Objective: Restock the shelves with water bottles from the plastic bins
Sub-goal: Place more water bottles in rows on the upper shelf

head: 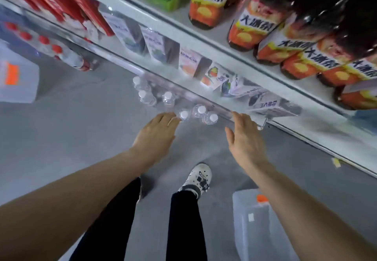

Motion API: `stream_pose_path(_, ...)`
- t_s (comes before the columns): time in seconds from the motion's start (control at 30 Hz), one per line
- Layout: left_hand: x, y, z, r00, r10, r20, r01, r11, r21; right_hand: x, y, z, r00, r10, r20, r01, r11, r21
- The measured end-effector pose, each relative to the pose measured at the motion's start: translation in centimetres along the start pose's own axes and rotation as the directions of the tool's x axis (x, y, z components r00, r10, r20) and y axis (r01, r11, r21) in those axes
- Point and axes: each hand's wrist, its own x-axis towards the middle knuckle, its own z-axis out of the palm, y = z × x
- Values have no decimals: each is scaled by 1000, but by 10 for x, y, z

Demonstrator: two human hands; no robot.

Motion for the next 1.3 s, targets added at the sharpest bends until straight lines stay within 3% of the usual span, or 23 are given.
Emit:
stream_pose_path(0.23, 46, -28, 153, 998, 24, 64, -25, 1000, 18, 49, 34, 157, 973, 162, 167, -173, 983, 57)
stream_pose_path(0.47, 59, -51, 220, 987, 34, 155, -45, 996, 72, 90, 37, 247, 969, 246, 36, -246, 934, 257)
stream_pose_path(0.67, 55, -50, 226, 990, 11, 142, -19, 999, 51, 93, 42, 257, 972, 237, 1, -224, 916, 333)
stream_pose_path(0.8, 64, -43, 202, 946, -53, 321, 29, 996, 80, 83, 44, 228, 965, 246, 96, -263, 926, 272)
stream_pose_path(0.97, 71, -29, 122, 877, -28, 480, -8, 997, 73, 47, 29, 149, 942, 231, 243, -290, 926, 243)
stream_pose_path(1.13, 41, 4, 19, 818, 6, 575, 29, 998, -53, 0, -11, 25, 981, 100, 168, -143, 952, 271)
stream_pose_path(1.23, 15, 29, -58, 834, 6, 552, 84, 987, -138, -28, -46, -73, 994, 65, 82, -89, 937, 338)
stream_pose_path(1.3, -2, 44, -111, 851, 25, 525, 84, 979, -184, -44, -68, -141, 991, 124, 41, -130, 903, 410)
